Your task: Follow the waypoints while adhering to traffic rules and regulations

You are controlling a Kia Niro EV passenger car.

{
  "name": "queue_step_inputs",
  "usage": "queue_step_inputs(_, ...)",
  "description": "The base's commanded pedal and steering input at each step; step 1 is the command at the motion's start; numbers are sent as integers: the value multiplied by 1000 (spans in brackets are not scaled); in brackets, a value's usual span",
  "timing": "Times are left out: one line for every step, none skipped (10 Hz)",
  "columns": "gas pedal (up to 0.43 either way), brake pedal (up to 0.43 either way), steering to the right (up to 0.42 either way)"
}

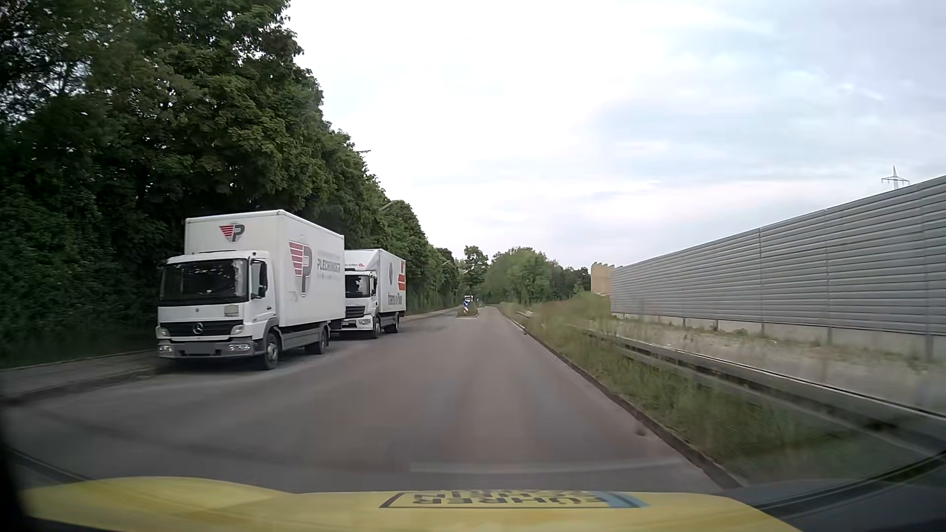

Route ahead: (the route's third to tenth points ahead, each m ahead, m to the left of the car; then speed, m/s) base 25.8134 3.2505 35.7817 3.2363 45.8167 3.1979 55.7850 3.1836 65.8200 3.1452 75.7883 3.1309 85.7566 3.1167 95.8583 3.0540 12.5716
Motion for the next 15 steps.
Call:
queue_step_inputs(67,0,0)
queue_step_inputs(67,0,0)
queue_step_inputs(67,0,0)
queue_step_inputs(67,0,0)
queue_step_inputs(67,0,0)
queue_step_inputs(67,0,0)
queue_step_inputs(67,0,0)
queue_step_inputs(67,0,0)
queue_step_inputs(67,0,0)
queue_step_inputs(67,0,0)
queue_step_inputs(67,0,0)
queue_step_inputs(67,0,0)
queue_step_inputs(67,0,0)
queue_step_inputs(67,0,0)
queue_step_inputs(67,0,0)
